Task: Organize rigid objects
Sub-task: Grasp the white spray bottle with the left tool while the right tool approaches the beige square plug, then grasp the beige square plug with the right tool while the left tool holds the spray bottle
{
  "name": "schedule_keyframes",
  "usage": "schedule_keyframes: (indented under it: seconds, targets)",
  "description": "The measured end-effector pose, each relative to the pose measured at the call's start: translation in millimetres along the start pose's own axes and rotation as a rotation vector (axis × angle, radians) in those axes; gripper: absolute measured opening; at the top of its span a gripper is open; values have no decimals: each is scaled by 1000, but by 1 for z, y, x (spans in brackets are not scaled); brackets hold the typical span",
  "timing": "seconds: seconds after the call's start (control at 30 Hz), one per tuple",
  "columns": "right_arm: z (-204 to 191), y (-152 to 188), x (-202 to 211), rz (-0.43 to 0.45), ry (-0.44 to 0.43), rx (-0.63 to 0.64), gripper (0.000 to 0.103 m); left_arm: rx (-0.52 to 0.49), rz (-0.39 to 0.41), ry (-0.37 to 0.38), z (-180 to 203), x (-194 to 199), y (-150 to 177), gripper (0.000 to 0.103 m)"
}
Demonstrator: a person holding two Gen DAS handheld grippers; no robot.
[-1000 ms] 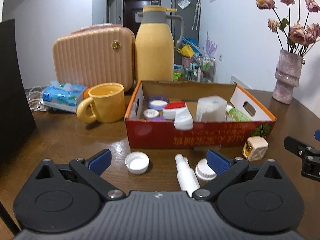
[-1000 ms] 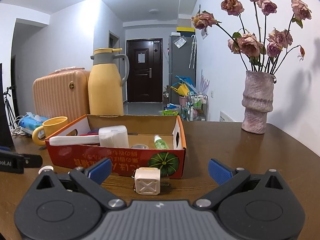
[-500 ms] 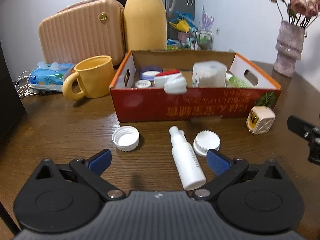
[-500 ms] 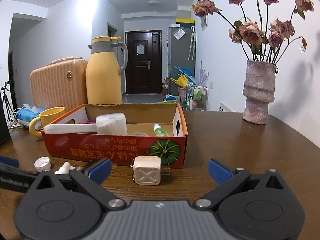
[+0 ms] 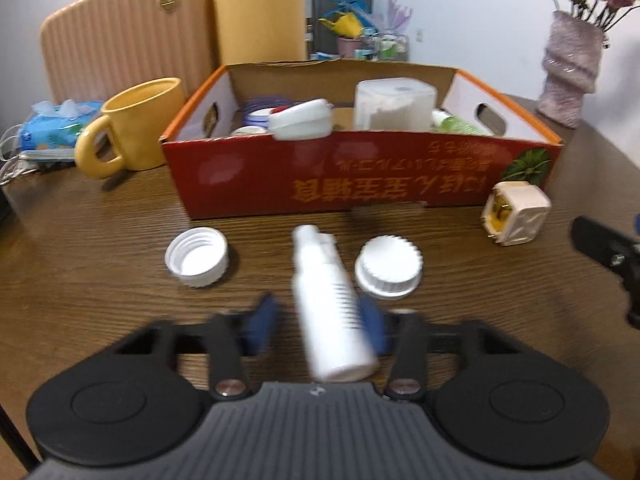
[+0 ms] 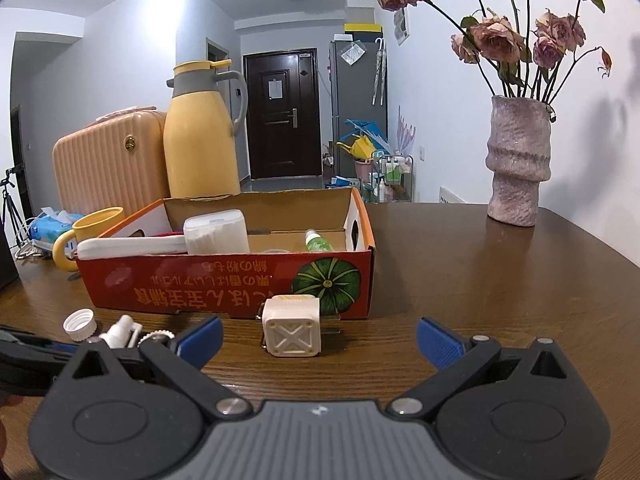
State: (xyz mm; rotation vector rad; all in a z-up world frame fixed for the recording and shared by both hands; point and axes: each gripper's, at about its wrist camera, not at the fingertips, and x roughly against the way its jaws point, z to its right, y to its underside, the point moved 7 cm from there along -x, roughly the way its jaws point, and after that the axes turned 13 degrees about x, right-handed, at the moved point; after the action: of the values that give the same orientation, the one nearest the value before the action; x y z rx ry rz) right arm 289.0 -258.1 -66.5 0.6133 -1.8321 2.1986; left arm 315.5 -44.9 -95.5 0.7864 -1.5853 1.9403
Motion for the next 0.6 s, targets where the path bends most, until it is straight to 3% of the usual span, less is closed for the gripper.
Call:
schedule_keyframes:
  seconds: [0.6]
  targets:
    - [-9,3,-20,-30,-8,-4,103,5,99,57,-6,28,-14,28]
